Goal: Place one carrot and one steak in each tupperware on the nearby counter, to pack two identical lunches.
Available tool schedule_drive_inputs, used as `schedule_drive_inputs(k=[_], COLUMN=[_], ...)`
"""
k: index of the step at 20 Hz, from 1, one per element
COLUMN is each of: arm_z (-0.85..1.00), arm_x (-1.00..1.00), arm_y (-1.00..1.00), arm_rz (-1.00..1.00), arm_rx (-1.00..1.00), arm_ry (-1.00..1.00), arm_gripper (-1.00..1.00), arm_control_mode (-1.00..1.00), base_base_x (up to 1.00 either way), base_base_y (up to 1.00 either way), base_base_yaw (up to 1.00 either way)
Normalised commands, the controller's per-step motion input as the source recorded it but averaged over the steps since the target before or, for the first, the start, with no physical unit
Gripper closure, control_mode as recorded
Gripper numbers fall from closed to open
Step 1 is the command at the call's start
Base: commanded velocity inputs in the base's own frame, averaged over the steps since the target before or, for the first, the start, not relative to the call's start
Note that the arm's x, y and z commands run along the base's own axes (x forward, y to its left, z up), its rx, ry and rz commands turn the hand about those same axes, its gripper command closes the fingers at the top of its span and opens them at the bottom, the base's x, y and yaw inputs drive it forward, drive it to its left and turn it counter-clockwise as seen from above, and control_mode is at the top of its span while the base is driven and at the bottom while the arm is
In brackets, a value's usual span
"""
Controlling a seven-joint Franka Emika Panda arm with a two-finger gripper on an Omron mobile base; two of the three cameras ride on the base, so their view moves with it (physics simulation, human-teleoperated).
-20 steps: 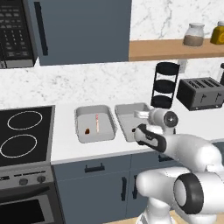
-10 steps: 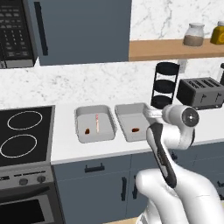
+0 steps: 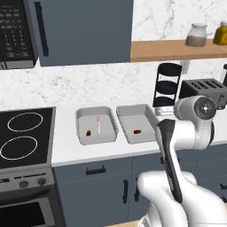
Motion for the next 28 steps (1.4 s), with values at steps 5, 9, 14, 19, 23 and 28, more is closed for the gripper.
schedule_drive_inputs(k=[5, 9, 14, 19, 23, 28], arm_z=[0.19, -0.19, -0.05, 0.0, 0.0, 0.0], arm_x=[-0.01, -0.04, -0.14, 0.0, 0.0, 0.0], arm_y=[0.02, -0.01, -0.01, 0.0, 0.0, 0.0], arm_rz=[0.0, 0.02, 0.0, 0.0, 0.0, 0.0], arm_rx=[0.0, -0.01, 0.0, 0.0, 0.0, 0.0], arm_ry=[0.13, 0.18, 0.0, 0.0, 0.0, 0.0], arm_gripper=[-1.0, -1.0, -1.0, -1.0, -1.0, -1.0], arm_control_mode=[-1.0, -1.0, 1.0, 1.0, 1.0, 1.0], base_base_x=[0.0, 0.0, -0.79, -1.0, -0.95, -0.8], base_base_y=[0.0, 0.0, -0.39, -0.9, -1.0, -1.0], base_base_yaw=[0.0, 0.0, 0.0, 0.0, 0.0, 0.0])
